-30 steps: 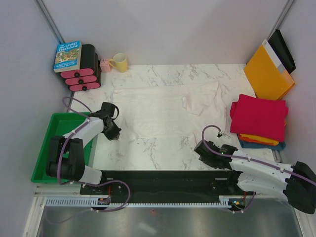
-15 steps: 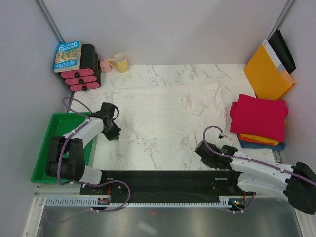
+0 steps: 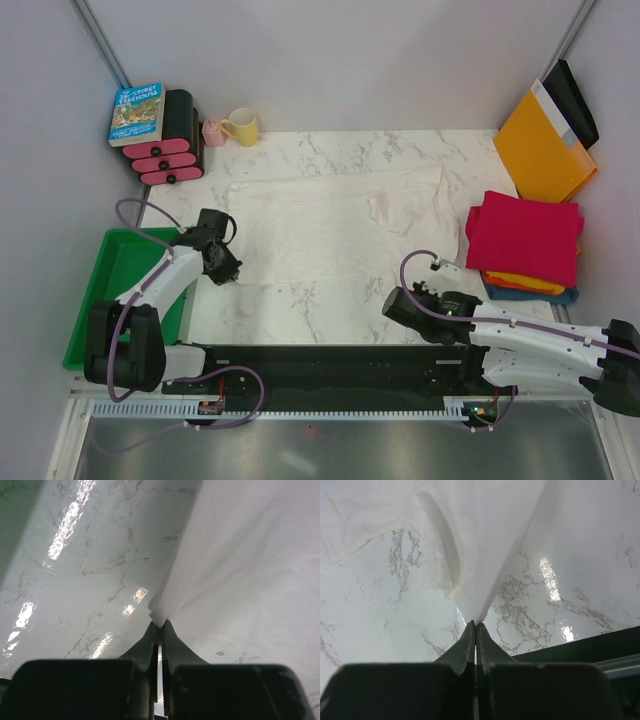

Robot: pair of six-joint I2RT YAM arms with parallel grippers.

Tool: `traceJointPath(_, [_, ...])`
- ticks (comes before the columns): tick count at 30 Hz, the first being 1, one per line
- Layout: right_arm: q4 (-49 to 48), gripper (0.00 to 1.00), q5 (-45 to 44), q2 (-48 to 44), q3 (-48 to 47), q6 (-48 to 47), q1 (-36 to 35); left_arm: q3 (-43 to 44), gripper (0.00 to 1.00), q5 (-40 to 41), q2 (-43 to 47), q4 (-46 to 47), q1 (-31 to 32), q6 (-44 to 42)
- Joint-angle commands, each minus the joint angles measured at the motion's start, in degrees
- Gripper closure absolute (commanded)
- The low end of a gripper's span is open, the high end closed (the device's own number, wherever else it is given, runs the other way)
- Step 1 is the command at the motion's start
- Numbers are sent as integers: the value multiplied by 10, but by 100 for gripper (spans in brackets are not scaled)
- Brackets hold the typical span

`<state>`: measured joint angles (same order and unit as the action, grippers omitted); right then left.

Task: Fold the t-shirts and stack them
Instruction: Grap the side of the flattened tshirt closest away from the robot with both arms, then fold the other side of the tshirt into a rectangle

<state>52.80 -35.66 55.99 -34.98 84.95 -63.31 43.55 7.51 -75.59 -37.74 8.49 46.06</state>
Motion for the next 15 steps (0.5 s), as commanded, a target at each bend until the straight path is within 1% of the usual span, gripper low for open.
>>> traceJointPath(1, [39, 100, -86, 9, -53, -15, -36, 16, 98, 29, 50, -28, 1, -26])
traceJointPath(4, [54, 100, -116, 15, -79, -22, -45, 20, 98, 44, 70, -44, 1, -31])
traceJointPath(9, [94, 100, -163, -1, -119, -32, -46, 22, 98, 60, 100, -61, 1, -31])
traceJointPath(12, [124, 100, -180, -18, -129, -25, -46, 22, 98, 66, 106, -66, 1, -33])
traceJointPath(15, [145, 100, -178, -37, -123, -15, -47, 21, 98, 66, 107, -68, 1, -34])
